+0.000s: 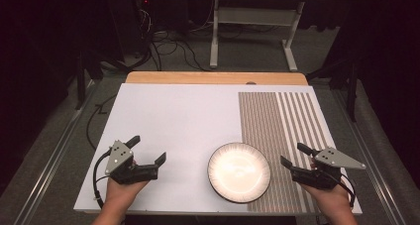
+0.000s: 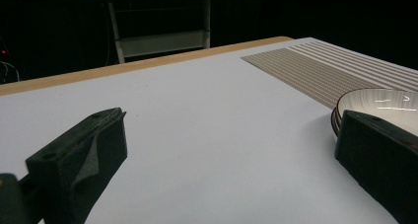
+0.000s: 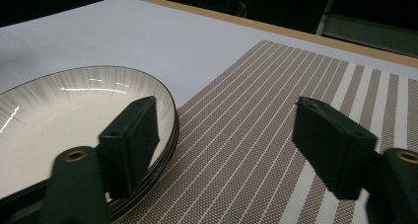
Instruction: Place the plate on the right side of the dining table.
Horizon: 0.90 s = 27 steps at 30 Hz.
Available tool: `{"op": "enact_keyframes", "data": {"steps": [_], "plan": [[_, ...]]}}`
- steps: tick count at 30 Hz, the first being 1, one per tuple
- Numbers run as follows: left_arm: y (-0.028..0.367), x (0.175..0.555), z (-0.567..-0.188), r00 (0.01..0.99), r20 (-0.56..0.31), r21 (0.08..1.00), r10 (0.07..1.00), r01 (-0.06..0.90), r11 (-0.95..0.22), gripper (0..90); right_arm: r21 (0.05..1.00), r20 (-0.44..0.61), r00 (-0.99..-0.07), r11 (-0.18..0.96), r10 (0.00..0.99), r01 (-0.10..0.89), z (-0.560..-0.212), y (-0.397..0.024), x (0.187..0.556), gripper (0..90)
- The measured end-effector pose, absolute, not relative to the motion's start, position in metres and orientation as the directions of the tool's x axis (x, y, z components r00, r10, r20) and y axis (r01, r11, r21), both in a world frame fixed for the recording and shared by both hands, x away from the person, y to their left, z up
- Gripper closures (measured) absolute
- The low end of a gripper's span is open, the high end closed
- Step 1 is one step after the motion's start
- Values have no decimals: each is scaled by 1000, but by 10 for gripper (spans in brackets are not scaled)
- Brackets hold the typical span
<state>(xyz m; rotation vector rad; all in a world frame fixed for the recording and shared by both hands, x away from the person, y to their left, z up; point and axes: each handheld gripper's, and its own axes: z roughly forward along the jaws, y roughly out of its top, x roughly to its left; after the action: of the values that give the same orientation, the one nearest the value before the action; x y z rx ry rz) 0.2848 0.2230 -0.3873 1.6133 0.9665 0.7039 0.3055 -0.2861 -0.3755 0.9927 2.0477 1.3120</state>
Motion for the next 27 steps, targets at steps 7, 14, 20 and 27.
{"op": "enact_keyframes", "data": {"steps": [7,14,20,27], "plan": [[223,285,-388,495,-36,967,868,237,-94,0,897,-7,-627,281,779,340,-374,-284,305,583],[222,285,-388,497,-36,967,867,238,-96,0,877,-10,-700,343,714,337,-376,-277,303,812],[222,285,-388,496,-36,967,868,237,-95,0,852,12,-749,385,662,354,-379,-274,304,900],[221,284,-388,498,-35,967,867,235,-96,0,814,-20,-778,462,628,353,-387,-261,306,900]]}}
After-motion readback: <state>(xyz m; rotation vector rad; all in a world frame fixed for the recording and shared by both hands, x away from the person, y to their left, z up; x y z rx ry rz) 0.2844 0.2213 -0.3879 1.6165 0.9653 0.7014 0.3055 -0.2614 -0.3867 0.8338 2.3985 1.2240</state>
